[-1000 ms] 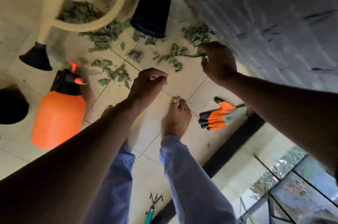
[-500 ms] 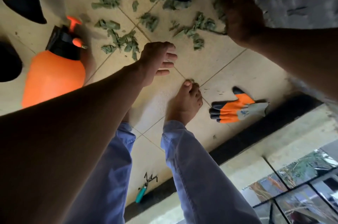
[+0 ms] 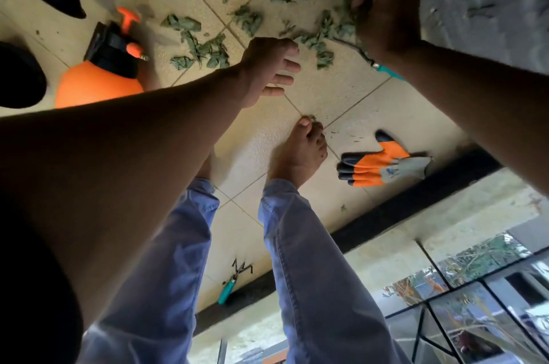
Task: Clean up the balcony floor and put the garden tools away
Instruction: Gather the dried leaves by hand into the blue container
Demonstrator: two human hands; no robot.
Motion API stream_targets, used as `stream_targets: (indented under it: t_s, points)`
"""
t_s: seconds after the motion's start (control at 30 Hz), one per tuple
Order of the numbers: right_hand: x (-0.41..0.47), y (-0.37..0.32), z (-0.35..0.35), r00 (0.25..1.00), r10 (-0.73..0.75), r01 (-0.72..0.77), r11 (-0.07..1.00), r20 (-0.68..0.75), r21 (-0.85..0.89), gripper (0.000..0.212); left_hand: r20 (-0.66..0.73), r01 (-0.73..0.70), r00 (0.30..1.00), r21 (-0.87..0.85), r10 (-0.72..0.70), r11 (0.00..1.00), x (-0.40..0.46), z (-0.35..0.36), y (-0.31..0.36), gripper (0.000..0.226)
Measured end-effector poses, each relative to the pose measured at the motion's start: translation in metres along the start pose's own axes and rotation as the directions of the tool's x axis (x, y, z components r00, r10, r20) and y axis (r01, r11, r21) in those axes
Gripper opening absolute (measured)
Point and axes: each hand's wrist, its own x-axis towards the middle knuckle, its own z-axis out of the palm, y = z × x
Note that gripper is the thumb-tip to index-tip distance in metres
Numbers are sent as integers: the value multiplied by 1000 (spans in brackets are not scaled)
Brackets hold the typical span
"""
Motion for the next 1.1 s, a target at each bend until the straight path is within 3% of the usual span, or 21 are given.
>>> stream_targets:
  t_s: [0.13, 0.27, 0.37, 0.5, 0.63, 0.73, 0.87, 1.0, 1.1]
  points:
    - [-18, -21, 15, 978, 128, -80, 958, -164, 274, 18, -2, 12, 1000, -79, -12, 997, -3, 0, 0, 37]
    - [-35, -63, 20, 970, 179, -69, 854, -165, 516, 8, 15, 37, 999, -222, -34, 974, -3, -1, -3, 32]
    - [-44, -86, 32, 970, 189, -72, 823, -153, 564, 8, 5, 35, 999, -338, -35, 940, -2, -3, -10, 35]
    - [-44, -105, 45, 973, 166, -64, 859, -158, 507, 9, -2, 19, 1000, -487, -23, 873, 2, -10, -14, 38]
    - [-45, -118, 52, 991, 62, -27, 962, -122, 273, 14, -14, -27, 1000, -540, 22, 841, 14, -14, -13, 37]
    - [-48, -124, 54, 996, -65, 70, 991, -54, 110, 26, -20, -4, 1000, -563, -10, 826, 23, -17, -14, 18]
    - [-51, -110, 48, 980, -167, 189, 948, -107, 255, 20, -81, 9, 995, -560, -65, 829, 26, -21, -9, 15]
    - [-45, -66, 39, 979, -58, 103, 968, -195, 229, 21, -64, 63, 991, -548, -117, 834, 31, -25, -13, 36]
    - [-32, -19, 36, 985, 117, -116, 993, -124, 14, 26, 21, 94, 995, -490, -96, 867, 36, -26, -16, 39]
